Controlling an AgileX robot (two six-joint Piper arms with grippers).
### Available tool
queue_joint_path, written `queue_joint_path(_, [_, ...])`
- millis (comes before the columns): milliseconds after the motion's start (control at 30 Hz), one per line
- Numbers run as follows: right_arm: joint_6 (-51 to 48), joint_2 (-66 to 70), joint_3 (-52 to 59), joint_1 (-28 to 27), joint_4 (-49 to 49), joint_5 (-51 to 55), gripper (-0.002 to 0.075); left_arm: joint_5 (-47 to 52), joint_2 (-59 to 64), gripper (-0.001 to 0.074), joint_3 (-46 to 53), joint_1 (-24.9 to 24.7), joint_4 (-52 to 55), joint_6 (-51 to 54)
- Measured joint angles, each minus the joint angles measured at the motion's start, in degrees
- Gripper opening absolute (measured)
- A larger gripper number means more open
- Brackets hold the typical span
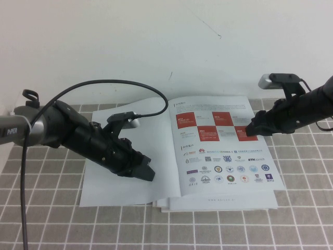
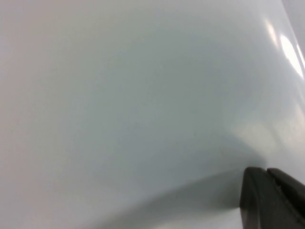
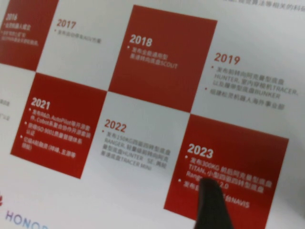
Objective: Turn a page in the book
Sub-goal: Open the closed book
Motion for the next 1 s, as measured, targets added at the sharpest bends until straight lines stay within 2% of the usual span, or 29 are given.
queue_joint_path(300, [-1.2,0.0,0.0,-0.1,3.0,0.5,0.0409,0.0,0.0,-0.0004,0.0,0.0,0.0,0.0])
queue_joint_path(1000, [-1.2,0.0,0.0,-0.1,0.3,-2.1,0.0408,0.0,0.0,-0.0004,0.0,0.0,0.0,0.3])
